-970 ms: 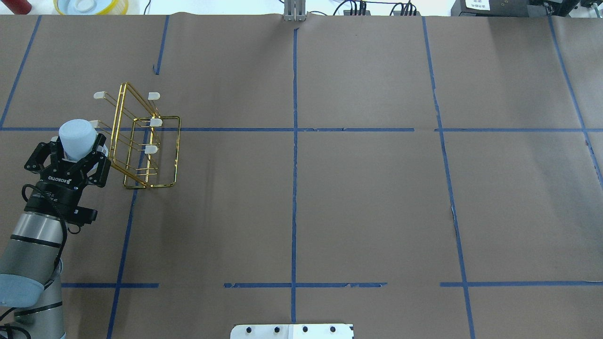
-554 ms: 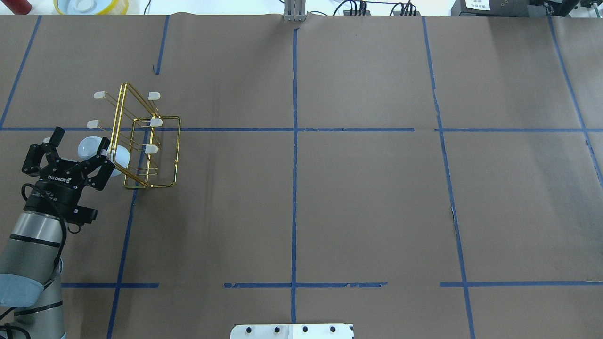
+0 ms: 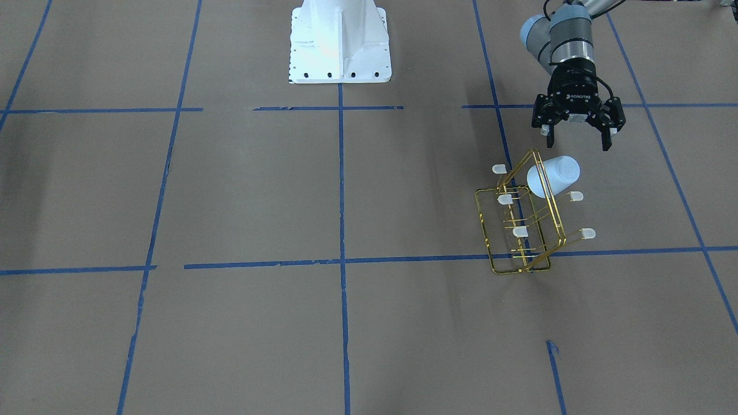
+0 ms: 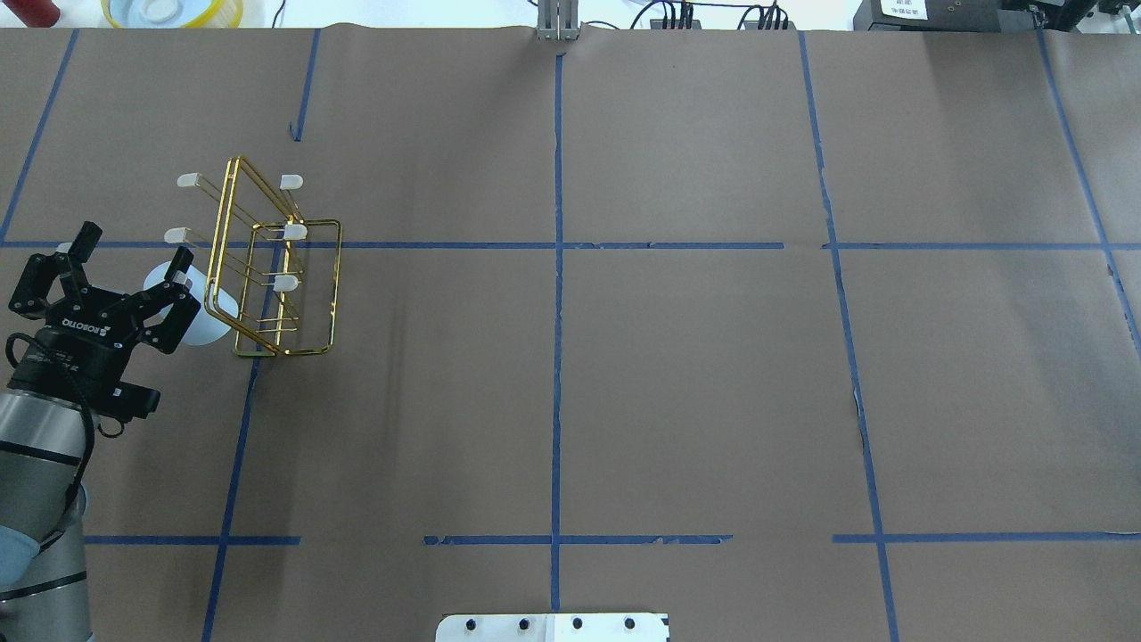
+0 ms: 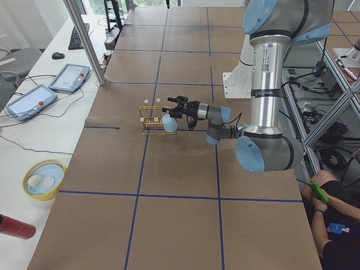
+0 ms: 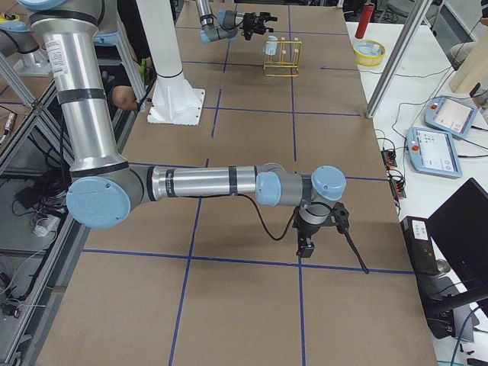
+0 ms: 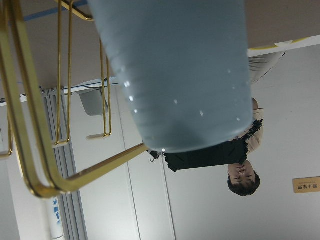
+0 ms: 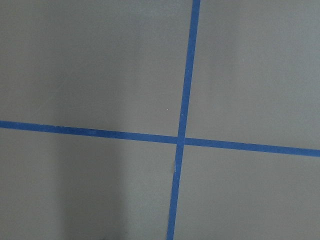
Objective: Hang cup on cup holder
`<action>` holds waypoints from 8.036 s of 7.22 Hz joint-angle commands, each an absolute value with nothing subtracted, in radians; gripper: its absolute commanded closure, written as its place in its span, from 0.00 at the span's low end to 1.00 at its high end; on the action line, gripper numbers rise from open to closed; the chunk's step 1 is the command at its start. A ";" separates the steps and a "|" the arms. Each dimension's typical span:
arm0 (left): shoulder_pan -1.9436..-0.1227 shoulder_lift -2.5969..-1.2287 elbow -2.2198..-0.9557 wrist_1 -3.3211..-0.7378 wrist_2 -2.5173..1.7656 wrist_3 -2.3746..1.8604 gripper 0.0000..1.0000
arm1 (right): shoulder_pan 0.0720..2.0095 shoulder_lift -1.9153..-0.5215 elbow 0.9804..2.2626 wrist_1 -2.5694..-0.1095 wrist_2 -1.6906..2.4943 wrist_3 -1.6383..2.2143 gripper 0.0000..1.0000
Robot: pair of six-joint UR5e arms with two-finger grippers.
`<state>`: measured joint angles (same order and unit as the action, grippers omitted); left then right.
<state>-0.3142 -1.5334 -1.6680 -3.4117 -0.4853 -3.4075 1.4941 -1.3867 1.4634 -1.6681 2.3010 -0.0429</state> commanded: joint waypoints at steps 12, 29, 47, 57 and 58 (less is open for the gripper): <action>-1.148 -1.379 -1.813 -2.929 -1.733 -1.865 0.00 | 1.493 -1.387 1.463 -1.667 2.301 -0.043 0.00; -1.603 -1.402 -1.760 -1.654 -2.411 0.046 0.00 | 1.494 -1.387 1.463 -1.669 2.301 -0.043 0.00; -1.605 -1.451 -1.726 -1.542 -2.401 0.044 0.00 | 1.494 -1.387 1.463 -1.669 2.301 -0.043 0.00; -1.606 -1.462 -1.727 -1.551 -2.402 0.044 0.00 | 1.494 -1.387 1.463 -1.667 2.301 -0.043 0.00; -1.606 -1.462 -1.726 -1.551 -2.402 0.043 0.00 | 1.494 -1.387 1.463 -1.669 2.301 -0.043 0.00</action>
<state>-1.6061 -1.4612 -1.7270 -1.5504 -2.4022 0.0437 1.4936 -1.3867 1.4634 -1.6681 2.3010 -0.0430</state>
